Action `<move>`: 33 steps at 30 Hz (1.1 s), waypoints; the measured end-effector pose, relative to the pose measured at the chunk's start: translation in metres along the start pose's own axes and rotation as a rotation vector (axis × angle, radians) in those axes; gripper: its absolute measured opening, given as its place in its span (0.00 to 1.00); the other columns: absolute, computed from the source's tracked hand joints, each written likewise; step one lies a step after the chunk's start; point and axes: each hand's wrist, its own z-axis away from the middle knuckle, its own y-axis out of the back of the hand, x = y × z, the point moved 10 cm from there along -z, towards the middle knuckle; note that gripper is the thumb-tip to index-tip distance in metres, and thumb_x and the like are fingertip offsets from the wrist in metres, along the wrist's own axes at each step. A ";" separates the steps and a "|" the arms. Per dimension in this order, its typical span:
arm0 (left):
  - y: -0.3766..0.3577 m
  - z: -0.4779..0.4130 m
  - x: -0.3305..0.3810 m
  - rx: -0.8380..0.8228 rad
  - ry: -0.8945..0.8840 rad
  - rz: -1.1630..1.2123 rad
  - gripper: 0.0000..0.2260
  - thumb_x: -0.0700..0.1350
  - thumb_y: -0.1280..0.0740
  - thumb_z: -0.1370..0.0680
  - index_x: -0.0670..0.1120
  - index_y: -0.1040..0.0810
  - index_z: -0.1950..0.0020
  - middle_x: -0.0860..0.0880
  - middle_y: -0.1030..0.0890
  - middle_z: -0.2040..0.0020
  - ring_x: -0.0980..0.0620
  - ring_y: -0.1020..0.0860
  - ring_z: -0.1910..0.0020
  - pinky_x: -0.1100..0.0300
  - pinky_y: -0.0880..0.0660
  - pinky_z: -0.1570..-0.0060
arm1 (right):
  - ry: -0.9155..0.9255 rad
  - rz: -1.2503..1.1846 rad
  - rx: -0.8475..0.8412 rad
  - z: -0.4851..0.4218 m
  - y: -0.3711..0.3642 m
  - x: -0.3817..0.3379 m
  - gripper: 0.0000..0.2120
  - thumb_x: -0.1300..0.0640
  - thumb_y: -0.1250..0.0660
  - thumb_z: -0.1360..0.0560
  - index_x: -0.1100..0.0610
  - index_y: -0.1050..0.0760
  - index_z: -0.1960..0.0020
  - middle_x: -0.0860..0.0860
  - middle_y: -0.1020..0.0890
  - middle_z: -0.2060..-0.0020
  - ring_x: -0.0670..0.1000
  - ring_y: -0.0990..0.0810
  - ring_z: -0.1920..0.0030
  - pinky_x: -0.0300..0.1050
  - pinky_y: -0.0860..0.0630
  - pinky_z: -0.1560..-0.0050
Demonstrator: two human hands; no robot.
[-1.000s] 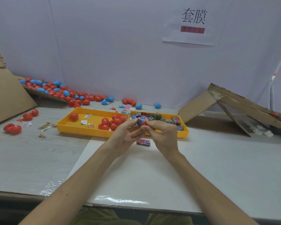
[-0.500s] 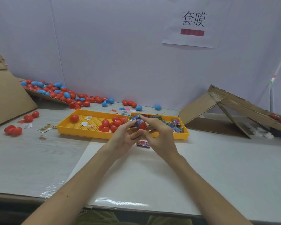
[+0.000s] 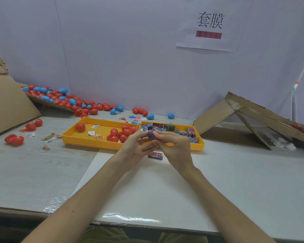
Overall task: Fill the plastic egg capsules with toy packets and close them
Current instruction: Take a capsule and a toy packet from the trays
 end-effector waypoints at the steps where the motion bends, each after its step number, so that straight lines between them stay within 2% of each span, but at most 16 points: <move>1: 0.000 0.000 0.000 -0.004 -0.001 -0.001 0.08 0.44 0.34 0.18 0.43 0.18 0.45 0.45 0.14 0.53 0.47 0.14 0.52 0.57 0.17 0.52 | -0.004 -0.004 -0.001 0.000 0.000 0.000 0.15 0.66 0.22 0.30 0.61 0.15 0.45 0.53 0.13 0.49 0.49 0.15 0.45 0.51 0.18 0.44; 3: 0.000 0.000 0.000 -0.007 0.000 0.004 0.08 0.44 0.34 0.18 0.43 0.18 0.44 0.45 0.14 0.53 0.47 0.14 0.52 0.57 0.17 0.50 | -0.008 -0.003 -0.009 0.000 -0.001 0.001 0.16 0.65 0.22 0.30 0.60 0.16 0.42 0.52 0.13 0.49 0.47 0.14 0.49 0.50 0.17 0.47; 6: -0.001 0.000 0.000 -0.002 -0.001 0.019 0.08 0.43 0.35 0.19 0.42 0.17 0.46 0.45 0.14 0.54 0.47 0.15 0.53 0.56 0.17 0.48 | -0.048 0.002 -0.045 -0.001 -0.003 0.005 0.22 0.63 0.23 0.28 0.56 0.19 0.36 0.48 0.14 0.47 0.44 0.15 0.54 0.41 0.17 0.50; 9: 0.000 -0.001 0.001 -0.001 -0.013 0.008 0.09 0.42 0.35 0.19 0.40 0.18 0.44 0.42 0.15 0.50 0.46 0.15 0.52 0.55 0.17 0.47 | -0.044 -0.004 -0.109 -0.001 -0.009 0.006 0.19 0.63 0.25 0.26 0.56 0.19 0.36 0.49 0.14 0.46 0.45 0.15 0.53 0.45 0.17 0.50; 11: 0.000 -0.001 0.000 0.001 -0.017 0.008 0.10 0.43 0.35 0.19 0.41 0.18 0.43 0.42 0.15 0.48 0.46 0.15 0.51 0.55 0.17 0.47 | -0.034 -0.010 -0.127 -0.001 -0.012 0.005 0.18 0.64 0.26 0.26 0.57 0.19 0.36 0.49 0.14 0.46 0.45 0.15 0.52 0.45 0.17 0.50; 17: 0.000 -0.002 0.000 -0.028 -0.023 -0.005 0.10 0.46 0.35 0.17 0.42 0.22 0.40 0.43 0.13 0.49 0.45 0.14 0.48 0.57 0.17 0.53 | 0.034 0.031 -0.125 -0.001 -0.011 -0.002 0.17 0.65 0.26 0.26 0.57 0.18 0.37 0.51 0.15 0.45 0.47 0.16 0.49 0.43 0.18 0.50; 25: -0.001 -0.003 -0.001 -0.049 -0.012 -0.016 0.09 0.45 0.35 0.17 0.41 0.25 0.40 0.44 0.13 0.49 0.45 0.14 0.49 0.57 0.18 0.54 | 0.043 0.046 -0.084 0.000 -0.006 -0.002 0.17 0.67 0.23 0.29 0.61 0.17 0.41 0.53 0.14 0.46 0.51 0.15 0.44 0.51 0.18 0.43; 33: -0.001 -0.002 0.001 -0.046 -0.015 -0.004 0.08 0.45 0.36 0.17 0.41 0.27 0.43 0.44 0.13 0.51 0.47 0.14 0.52 0.57 0.18 0.55 | 0.116 0.086 -0.058 0.002 -0.005 -0.009 0.17 0.67 0.23 0.30 0.62 0.17 0.42 0.55 0.15 0.46 0.50 0.16 0.44 0.45 0.19 0.41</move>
